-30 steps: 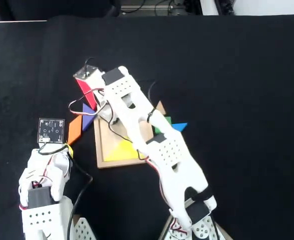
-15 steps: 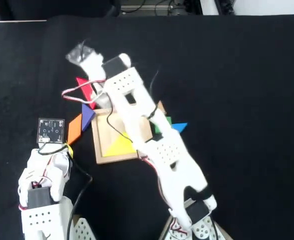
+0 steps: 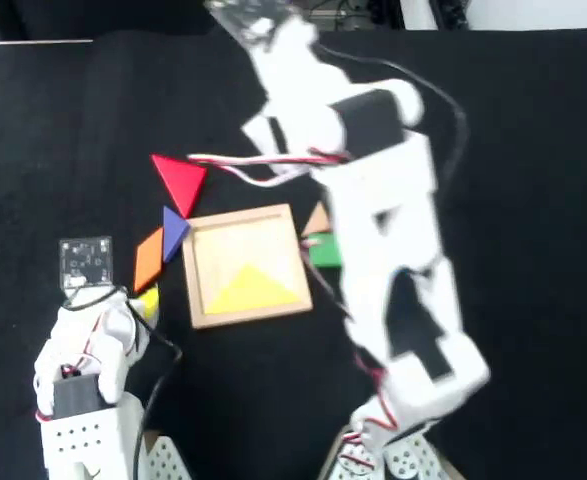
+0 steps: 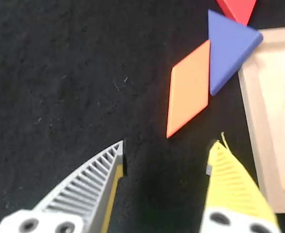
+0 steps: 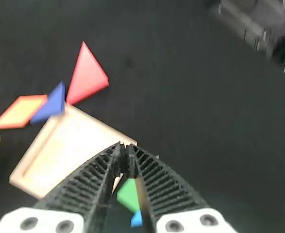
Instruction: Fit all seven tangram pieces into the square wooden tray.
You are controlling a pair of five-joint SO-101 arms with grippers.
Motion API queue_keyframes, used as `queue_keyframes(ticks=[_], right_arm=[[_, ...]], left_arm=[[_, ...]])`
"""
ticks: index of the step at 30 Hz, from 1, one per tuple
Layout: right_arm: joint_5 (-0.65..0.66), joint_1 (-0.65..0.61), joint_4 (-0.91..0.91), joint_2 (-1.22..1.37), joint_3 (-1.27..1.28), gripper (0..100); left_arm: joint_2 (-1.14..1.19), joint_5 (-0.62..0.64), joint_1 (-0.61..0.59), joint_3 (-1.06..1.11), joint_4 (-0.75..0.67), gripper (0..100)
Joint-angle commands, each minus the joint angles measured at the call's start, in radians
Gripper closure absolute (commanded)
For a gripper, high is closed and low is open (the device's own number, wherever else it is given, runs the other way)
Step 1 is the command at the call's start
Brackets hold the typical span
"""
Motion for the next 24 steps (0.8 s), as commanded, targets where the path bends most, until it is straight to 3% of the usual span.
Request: queue_keyframes(ticks=[1, 5, 10, 18, 24], right_arm=[[-0.009, 0.103, -0.003, -0.197, 0.338, 98.3], [-0.009, 0.209, -0.124, -0.335, 0.644, 98.3], [-0.009, 0.244, -0.339, -0.495, 1.006, 98.2], [-0.086, 0.273, -0.680, -0.602, 1.408, 98.2], [-0.147, 0.371, -0.942, -0.545, 1.546, 98.2]], left_arm=[[-0.011, -0.005, -0.012, -0.062, -0.025, 72], [0.002, 0.044, 0.051, -0.236, -0.017, 72], [0.157, 0.143, 0.162, -0.409, -0.020, 72], [0.807, 0.267, 0.189, -0.892, -0.011, 72], [1.284, 0.428, 0.269, -1.313, 0.180, 72]])
